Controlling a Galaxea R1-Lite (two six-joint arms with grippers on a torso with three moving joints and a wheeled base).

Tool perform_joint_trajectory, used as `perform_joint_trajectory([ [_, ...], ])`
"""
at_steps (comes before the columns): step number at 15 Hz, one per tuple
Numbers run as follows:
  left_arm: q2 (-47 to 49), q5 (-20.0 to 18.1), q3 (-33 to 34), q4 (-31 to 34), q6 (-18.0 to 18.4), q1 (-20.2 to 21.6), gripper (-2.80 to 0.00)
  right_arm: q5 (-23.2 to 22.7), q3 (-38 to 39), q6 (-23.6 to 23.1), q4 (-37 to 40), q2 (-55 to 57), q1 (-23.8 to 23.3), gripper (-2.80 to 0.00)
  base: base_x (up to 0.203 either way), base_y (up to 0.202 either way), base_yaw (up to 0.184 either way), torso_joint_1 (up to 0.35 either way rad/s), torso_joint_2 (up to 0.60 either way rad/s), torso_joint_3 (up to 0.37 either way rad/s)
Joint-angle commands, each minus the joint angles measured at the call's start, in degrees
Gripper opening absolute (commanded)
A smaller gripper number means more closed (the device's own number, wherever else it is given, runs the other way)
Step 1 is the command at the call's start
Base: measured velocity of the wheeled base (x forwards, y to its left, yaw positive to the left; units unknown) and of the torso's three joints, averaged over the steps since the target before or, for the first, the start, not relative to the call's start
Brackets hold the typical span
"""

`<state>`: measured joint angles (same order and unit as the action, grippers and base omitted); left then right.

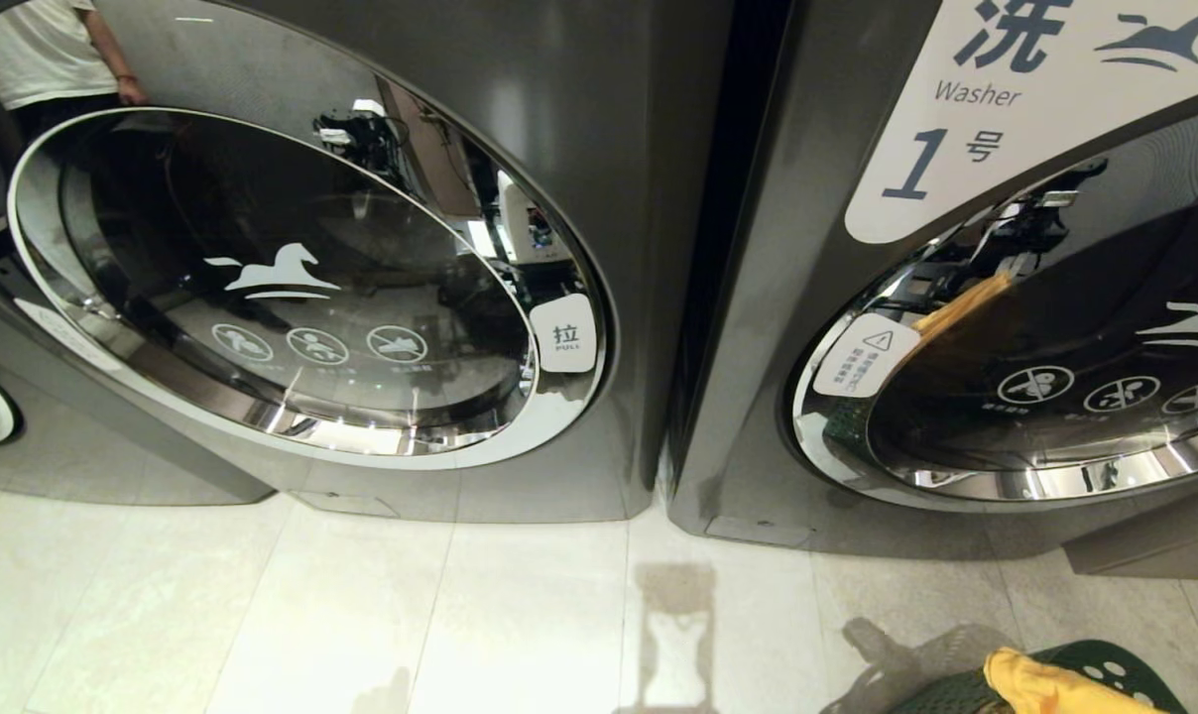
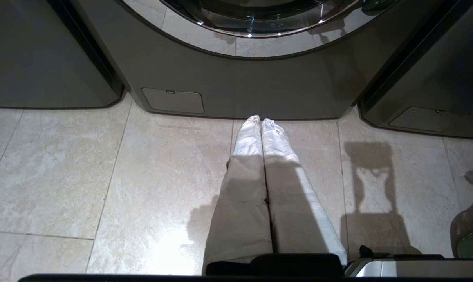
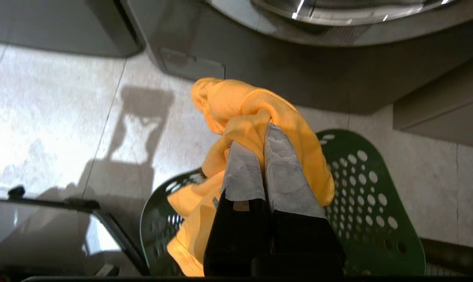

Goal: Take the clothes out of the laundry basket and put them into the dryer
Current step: Put the clothes in the dryer

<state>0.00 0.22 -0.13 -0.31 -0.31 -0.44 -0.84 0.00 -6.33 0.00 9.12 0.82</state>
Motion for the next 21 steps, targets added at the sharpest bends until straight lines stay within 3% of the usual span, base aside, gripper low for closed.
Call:
perform_joint_trajectory([
  [1,0.1,0.0,0.0,0.0,0.0,0.0,-2.80,0.0,0.0,-0.1,0.0,-7.0,-0.3,-2.80,0.000,0.000,0.000,0.000,0.00,0.000],
  [9,0.1,0.0,0.0,0.0,0.0,0.0,-2.80,0.6,0.0,5.4,-0.2,-9.2,-0.5,-2.80,0.000,0.000,0.000,0.000,0.00,0.000],
  [21,0.1,0.0,0.0,0.0,0.0,0.0,-2.80,0.7,0.0,5.7,-0.2,-9.2,-0.5,-2.80,0.000,0.000,0.000,0.000,0.00,0.000],
])
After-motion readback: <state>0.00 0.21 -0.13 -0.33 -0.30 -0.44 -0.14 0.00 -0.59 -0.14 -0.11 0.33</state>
